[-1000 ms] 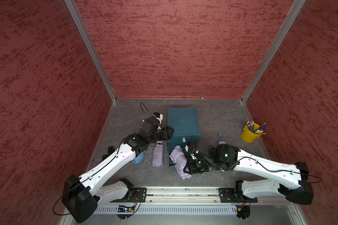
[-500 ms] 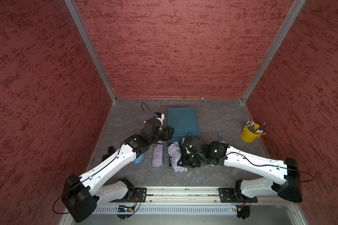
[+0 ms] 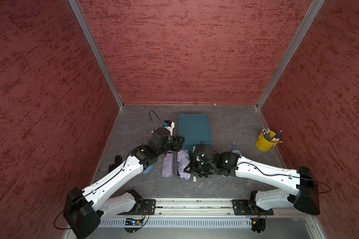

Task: Place the umbrella in the drawer by color
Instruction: Place the umbrella in the drawer.

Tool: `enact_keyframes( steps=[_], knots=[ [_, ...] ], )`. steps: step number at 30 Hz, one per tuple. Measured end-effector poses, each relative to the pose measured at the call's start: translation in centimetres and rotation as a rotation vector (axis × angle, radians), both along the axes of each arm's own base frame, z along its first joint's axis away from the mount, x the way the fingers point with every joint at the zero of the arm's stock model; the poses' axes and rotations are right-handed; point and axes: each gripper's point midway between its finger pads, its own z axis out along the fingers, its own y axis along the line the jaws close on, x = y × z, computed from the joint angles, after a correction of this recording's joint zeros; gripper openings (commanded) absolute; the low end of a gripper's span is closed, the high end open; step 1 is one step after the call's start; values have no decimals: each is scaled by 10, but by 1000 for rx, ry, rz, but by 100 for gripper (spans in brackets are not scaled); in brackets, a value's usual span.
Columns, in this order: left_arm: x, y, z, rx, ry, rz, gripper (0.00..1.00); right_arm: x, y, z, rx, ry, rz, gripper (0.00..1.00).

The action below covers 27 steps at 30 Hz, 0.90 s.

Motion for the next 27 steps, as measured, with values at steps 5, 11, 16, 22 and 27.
enact_keyframes(
  steps=[5,11,16,22,27],
  knots=[
    [1,0,1,0,-8,1,52,5,4,-1,49,5,-36,34],
    [0,0,1,-4,-14,1,52,15,1,-4,63,-23,-80,50],
    [0,0,1,-8,-14,0,50,17,-2,-7,41,-44,-77,42],
    [0,-1,1,-15,-11,3,50,23,-9,-8,12,-86,-99,11],
    [0,-2,1,-16,-10,9,49,26,-11,-11,3,-109,-111,14]
  ],
)
